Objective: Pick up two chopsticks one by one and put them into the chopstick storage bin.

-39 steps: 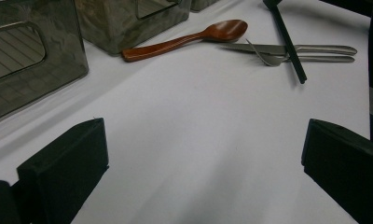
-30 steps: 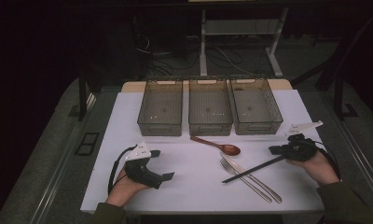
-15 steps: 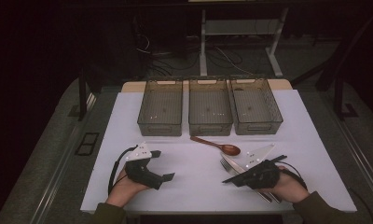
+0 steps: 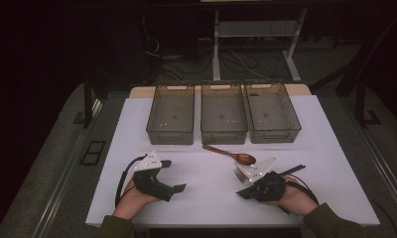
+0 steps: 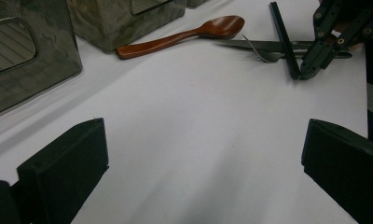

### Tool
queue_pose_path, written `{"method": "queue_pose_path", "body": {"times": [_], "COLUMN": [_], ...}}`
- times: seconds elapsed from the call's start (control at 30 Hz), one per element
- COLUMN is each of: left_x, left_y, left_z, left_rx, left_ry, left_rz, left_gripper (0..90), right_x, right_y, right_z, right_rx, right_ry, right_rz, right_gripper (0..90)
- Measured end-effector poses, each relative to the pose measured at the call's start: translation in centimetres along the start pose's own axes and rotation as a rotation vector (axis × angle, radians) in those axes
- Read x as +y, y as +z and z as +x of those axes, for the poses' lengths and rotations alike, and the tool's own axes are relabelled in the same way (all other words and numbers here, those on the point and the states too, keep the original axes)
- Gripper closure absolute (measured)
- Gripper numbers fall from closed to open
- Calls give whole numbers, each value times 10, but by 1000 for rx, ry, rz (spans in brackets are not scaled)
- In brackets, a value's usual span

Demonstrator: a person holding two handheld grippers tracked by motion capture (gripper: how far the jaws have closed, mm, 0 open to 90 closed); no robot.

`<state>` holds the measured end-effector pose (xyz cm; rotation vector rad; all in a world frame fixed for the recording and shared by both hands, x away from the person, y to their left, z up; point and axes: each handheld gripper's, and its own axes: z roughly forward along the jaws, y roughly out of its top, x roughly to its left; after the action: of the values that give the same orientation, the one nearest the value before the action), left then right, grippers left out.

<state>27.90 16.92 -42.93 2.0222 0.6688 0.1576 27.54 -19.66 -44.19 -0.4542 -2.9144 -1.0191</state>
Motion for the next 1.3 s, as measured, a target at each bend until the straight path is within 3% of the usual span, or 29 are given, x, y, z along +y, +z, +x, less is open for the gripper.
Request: {"method": "queue_pose_path", "body": {"times": [0.3,0.47,0.6,0.73,0.77,0.8,0.87,0.9,1.07,1.3], "left_x": [0,0,0,0,0,0,0,0,0,0], "left_y": [1,0,0,-1,-1,-1,-1,-1,0,-1], "left_z": [0,0,0,0,0,0,0,0,0,0], "left_rx": [1,2,2,1,0,0,0,1,1,0], "left_ry": [-2,-3,-3,-4,-3,-3,-4,-3,-5,-3], "left_rz": [-3,0,0,-2,-2,-2,-1,-1,-1,0], "left_gripper": [0,0,0,0,0,0,0,0,0,0], "right_x": [12,19,17,2,2,-8,-13,-24,-40,-50], "right_y": [8,12,-1,-34,-34,-46,-51,-61,-71,-69], "right_z": [-10,-14,-17,-31,-31,-38,-41,-48,-58,-61], "right_rx": [-40,-36,-25,-52,-52,-86,-99,-132,-165,-144], "right_ry": [11,7,8,52,52,78,91,108,116,85], "right_rz": [-12,-21,-58,-109,-109,-109,-105,-98,-88,-56], "right_gripper": [889,889,888,813,813,795,784,768,728,722]}}
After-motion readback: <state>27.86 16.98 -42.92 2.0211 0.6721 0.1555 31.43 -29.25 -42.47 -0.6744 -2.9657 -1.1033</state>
